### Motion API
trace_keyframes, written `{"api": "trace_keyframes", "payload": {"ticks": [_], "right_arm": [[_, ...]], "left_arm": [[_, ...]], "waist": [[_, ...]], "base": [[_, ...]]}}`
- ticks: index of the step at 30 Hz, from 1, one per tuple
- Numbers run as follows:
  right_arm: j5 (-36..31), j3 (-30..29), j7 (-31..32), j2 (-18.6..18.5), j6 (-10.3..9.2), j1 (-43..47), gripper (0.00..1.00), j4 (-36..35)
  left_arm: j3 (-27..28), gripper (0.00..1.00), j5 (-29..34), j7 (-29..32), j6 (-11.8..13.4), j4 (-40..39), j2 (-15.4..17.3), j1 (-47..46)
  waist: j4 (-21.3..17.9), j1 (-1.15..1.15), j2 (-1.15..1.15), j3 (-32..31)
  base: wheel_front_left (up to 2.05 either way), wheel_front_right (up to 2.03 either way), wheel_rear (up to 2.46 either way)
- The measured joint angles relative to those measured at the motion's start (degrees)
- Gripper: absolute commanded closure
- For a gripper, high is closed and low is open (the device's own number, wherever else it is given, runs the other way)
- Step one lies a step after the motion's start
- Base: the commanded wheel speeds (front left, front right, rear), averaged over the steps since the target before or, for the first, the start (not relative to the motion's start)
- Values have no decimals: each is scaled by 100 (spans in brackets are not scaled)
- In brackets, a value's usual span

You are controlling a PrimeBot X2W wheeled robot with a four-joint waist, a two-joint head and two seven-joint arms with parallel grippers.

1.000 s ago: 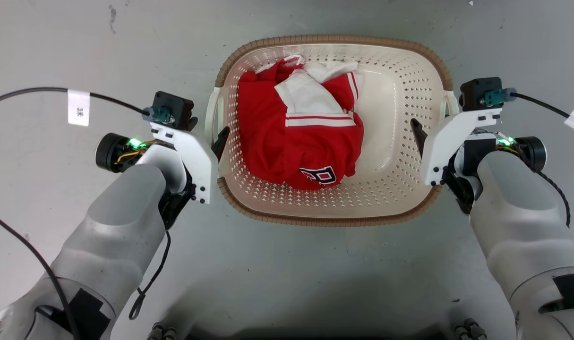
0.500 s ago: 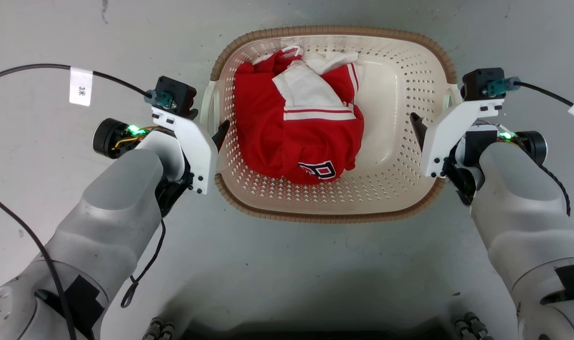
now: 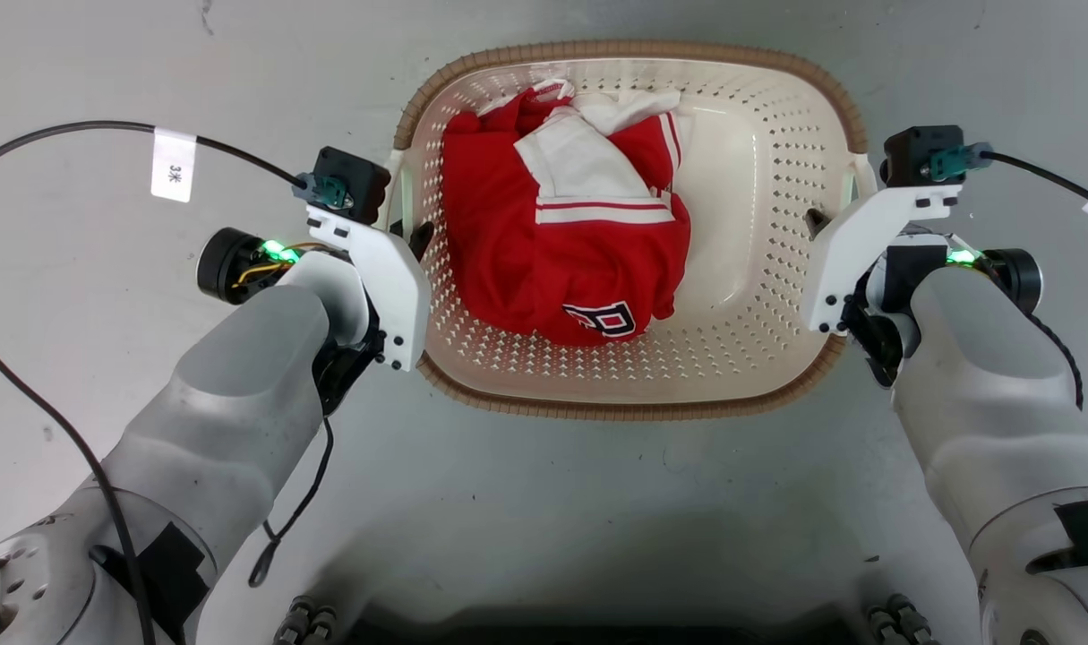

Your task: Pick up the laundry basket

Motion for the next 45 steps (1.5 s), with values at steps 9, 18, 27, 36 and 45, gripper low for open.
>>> {"api": "trace_keyframes", "payload": {"ticks": [9,18,27,36,45], "right_arm": [[-353,-156,359,29,3,56,100,2],[-608,-164,1228,20,-1,101,100,1],[-83,683,2677,23,-9,307,100,-13],[749,1359,3701,27,-31,572,100,-100],[1405,2111,4331,41,-34,1054,100,-469]], "left_arm": [[-380,100,-423,115,2,-130,107,5],[-665,100,-860,955,16,-512,231,18],[-794,100,-1293,2193,19,-1161,592,361],[-811,100,-1918,2943,27,-1488,865,751],[-810,100,-2342,3595,27,-1607,1067,1248]], "waist": [[-20,0,0,-278],[-49,0,0,-872],[-117,0,0,-1831],[-249,-1,0,-2965],[-413,-2,0,-4040]], "base": [[0,0,0],[0,0,0],[0,0,0],[0,0,0],[0,0,0]]}}
